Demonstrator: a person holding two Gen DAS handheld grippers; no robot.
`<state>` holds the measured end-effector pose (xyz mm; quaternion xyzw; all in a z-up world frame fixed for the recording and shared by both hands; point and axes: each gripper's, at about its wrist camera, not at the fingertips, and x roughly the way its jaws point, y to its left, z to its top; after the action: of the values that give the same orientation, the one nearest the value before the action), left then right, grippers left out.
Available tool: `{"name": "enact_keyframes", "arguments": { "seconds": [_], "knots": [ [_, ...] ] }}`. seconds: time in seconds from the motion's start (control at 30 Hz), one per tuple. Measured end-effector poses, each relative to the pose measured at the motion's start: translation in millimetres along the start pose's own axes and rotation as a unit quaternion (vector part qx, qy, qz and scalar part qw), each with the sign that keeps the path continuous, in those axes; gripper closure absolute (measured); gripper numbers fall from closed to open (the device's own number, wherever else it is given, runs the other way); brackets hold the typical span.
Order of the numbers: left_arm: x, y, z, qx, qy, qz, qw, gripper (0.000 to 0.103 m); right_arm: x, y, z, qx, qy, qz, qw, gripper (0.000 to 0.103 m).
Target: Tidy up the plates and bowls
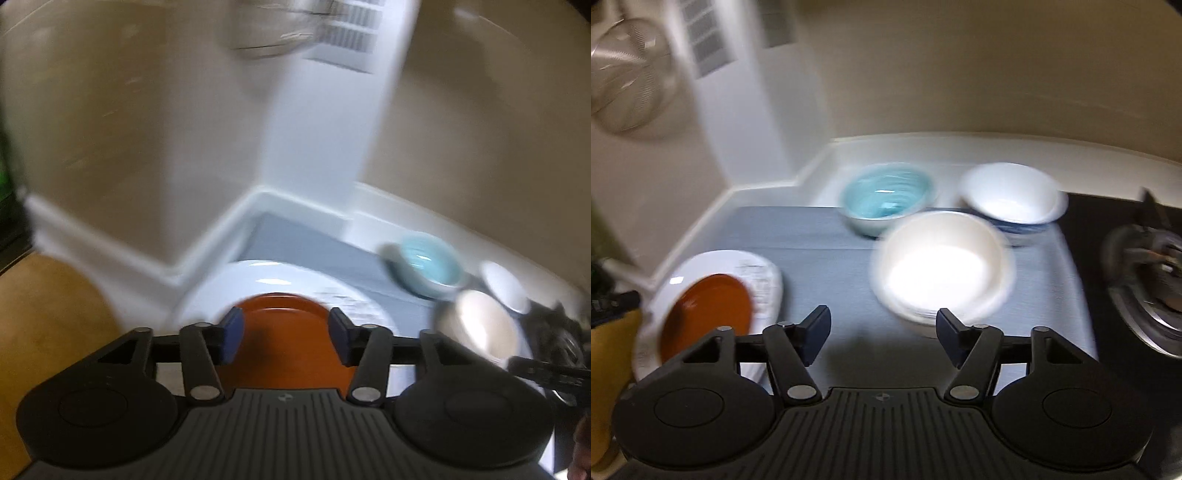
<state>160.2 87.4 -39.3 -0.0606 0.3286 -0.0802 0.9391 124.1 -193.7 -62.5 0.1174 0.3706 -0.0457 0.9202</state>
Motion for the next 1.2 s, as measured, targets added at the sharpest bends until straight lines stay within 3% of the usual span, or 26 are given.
{"name": "enact_keyframes", "arguments": {
  "seconds": [0.1, 0.3, 0.47, 0.53, 0.67, 0.9, 1.03, 1.2],
  "knots": [
    [1.6, -35.8, -1.3, 0.015, 0.01, -0.029, 0.9994, 0.043, -1.7, -21.3, 1.9, 0.001, 0.025, -0.031, 0.999, 0.037],
    [21.1, -94.2, -11.6, 0.031, 0.057, -0.055, 0.9964, 0.043, -11.9, -57.6, -0.1, -0.008, 0.036, -0.054, 0.998, 0.041],
    [38.3, -125.6, -19.2, 0.023, 0.08, -0.071, 0.994, 0.043, -23.3, -88.1, -5.3, 0.001, 0.032, -0.033, 0.999, 0.068],
    [49.0, -128.7, -19.7, 0.007, 0.095, -0.076, 0.9926, 0.043, -28.6, -96.4, -8.9, 0.002, 0.031, -0.022, 0.999, 0.073],
    [66.9, -136.6, -17.9, -0.019, 0.124, -0.062, 0.9902, 0.043, -35.2, -109.5, -13.1, 0.001, 0.031, -0.015, 0.999, 0.073],
    [77.0, -142.7, -12.7, -0.067, 0.14, -0.063, 0.9858, 0.043, -41.0, -128.3, -18.8, 0.017, 0.025, 0.009, 0.999, 0.072],
    [81.6, -144.6, -12.8, -0.071, 0.146, -0.056, 0.9851, 0.044, -39.3, -133.4, -24.5, 0.017, 0.022, 0.031, 0.999, 0.072],
    [93.8, -150.7, -10.4, -0.07, 0.155, -0.071, 0.9828, 0.046, -40.0, -136.2, -30.2, 0.018, 0.02, 0.065, 0.998, 0.072]
  ]
}}
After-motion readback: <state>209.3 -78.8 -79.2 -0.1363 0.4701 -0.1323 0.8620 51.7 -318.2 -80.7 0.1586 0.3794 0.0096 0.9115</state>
